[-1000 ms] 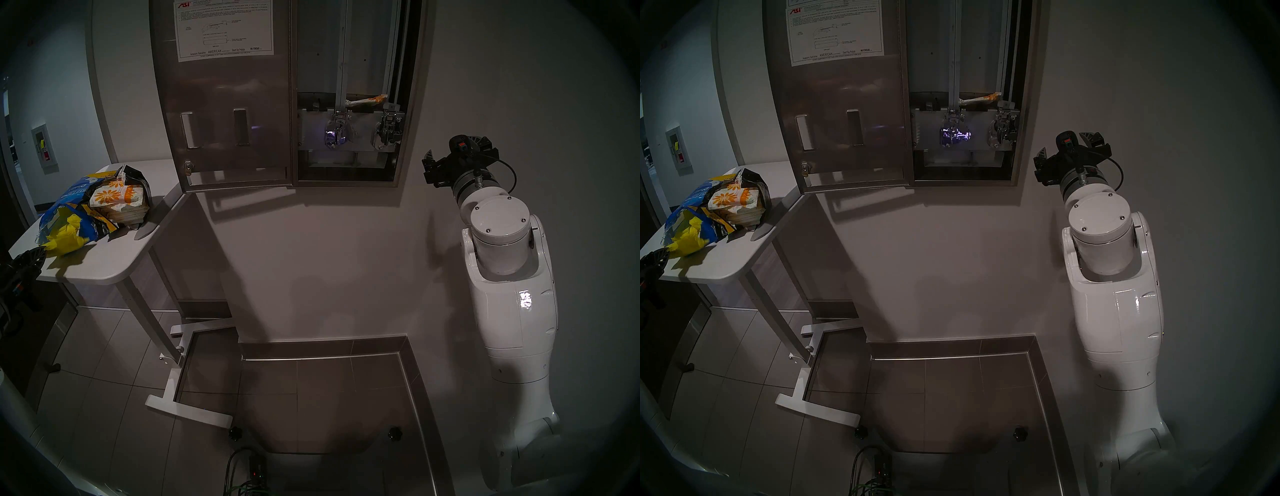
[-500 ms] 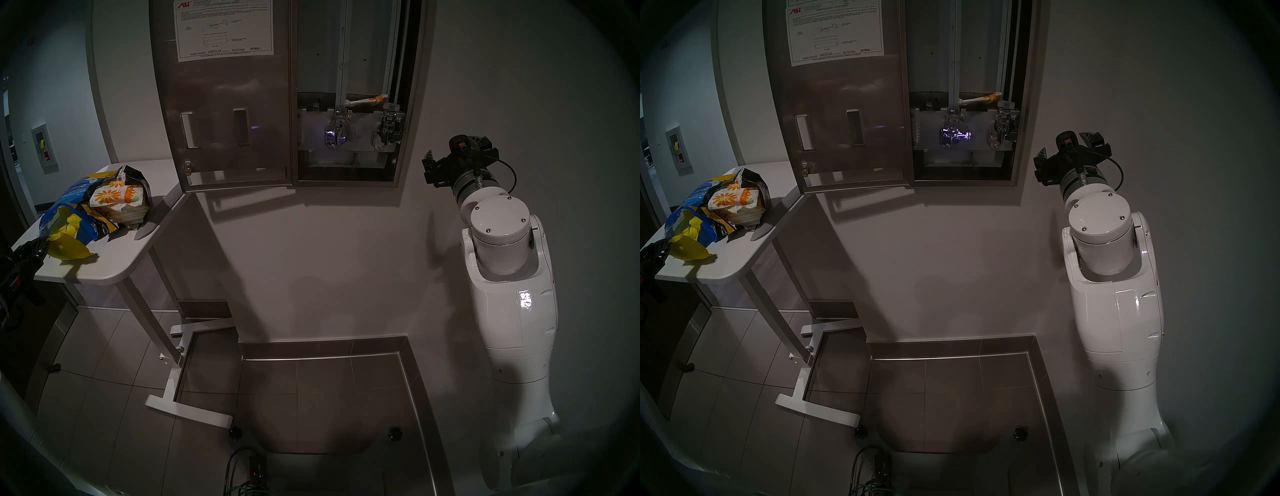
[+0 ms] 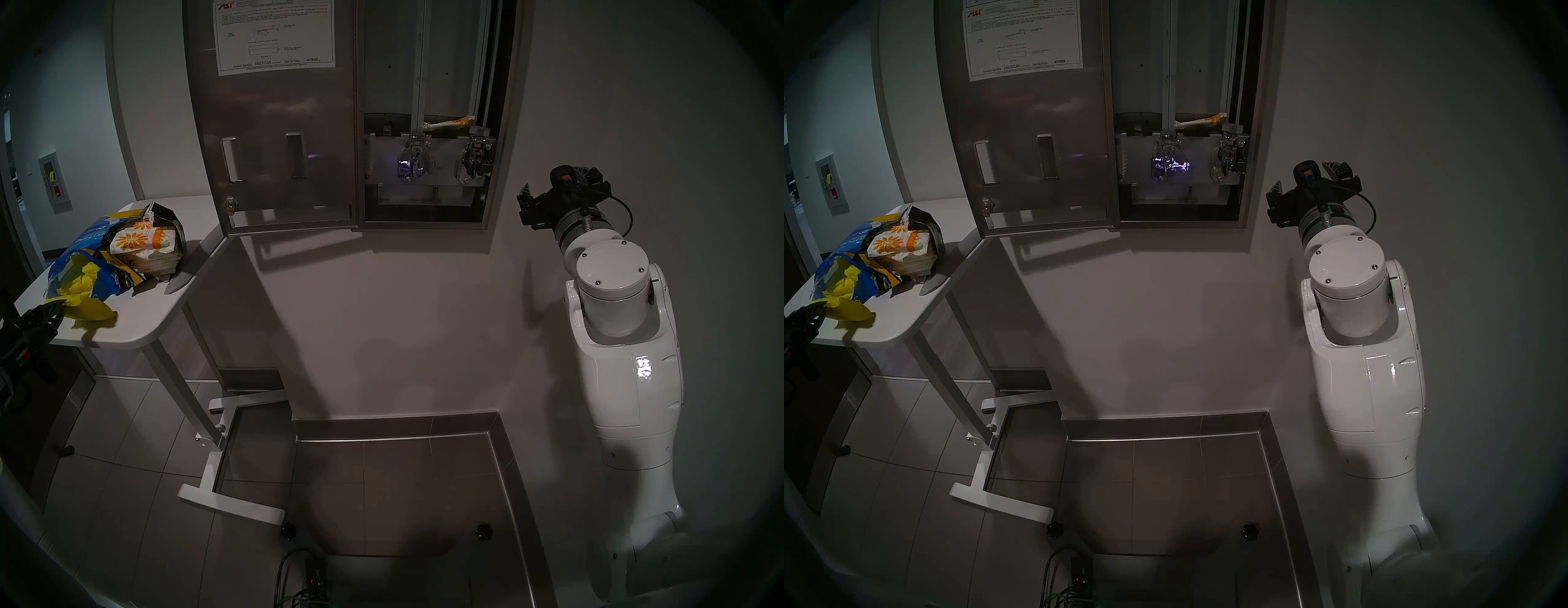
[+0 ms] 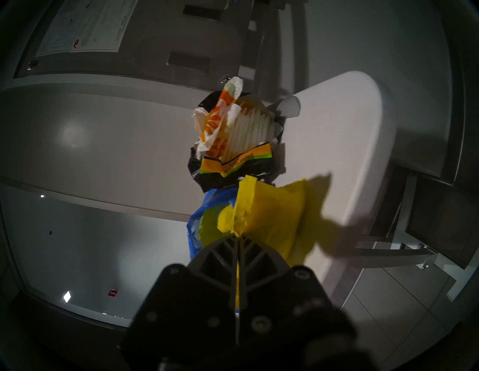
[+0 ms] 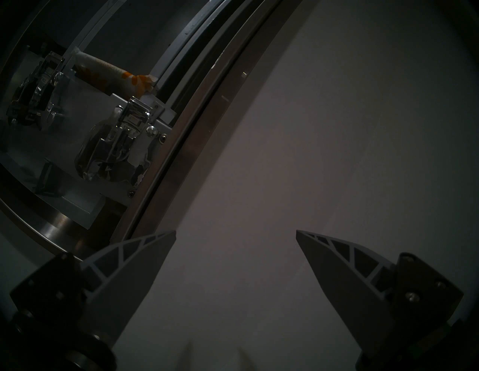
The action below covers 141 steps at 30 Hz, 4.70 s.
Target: Open the dispenser door, put the pads inside, close the door
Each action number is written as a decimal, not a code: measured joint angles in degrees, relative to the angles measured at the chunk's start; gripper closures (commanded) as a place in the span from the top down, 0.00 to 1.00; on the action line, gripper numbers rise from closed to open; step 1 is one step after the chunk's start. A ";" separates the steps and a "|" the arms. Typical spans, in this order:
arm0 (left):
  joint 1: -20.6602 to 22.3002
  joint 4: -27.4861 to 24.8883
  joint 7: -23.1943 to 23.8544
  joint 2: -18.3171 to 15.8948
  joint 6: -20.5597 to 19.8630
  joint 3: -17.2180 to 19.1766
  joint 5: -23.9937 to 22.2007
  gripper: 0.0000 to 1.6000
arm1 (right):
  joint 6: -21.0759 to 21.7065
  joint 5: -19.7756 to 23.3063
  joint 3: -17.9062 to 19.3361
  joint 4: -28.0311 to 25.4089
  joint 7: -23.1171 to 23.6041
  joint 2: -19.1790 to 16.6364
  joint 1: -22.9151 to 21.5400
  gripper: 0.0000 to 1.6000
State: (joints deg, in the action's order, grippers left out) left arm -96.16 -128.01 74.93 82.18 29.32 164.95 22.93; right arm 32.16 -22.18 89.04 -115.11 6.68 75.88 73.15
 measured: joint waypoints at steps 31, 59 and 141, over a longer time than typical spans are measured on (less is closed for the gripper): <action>-2.14 0.56 0.84 1.61 -1.91 0.00 2.93 0.87 | -0.01 -0.01 0.00 0.00 0.00 0.00 0.01 1.00; 0.20 1.25 -0.48 0.98 -1.62 -0.70 5.64 1.00 | -0.01 -0.01 0.01 0.00 0.00 0.00 0.01 1.00; 5.06 1.49 -0.36 -2.14 -5.35 -2.66 11.58 1.00 | -0.02 -0.03 0.02 0.01 0.00 0.01 0.01 1.00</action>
State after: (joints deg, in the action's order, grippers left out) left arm -91.11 -126.52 74.58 80.04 23.97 162.29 34.51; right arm 32.13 -22.20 89.06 -115.10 6.68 75.89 73.17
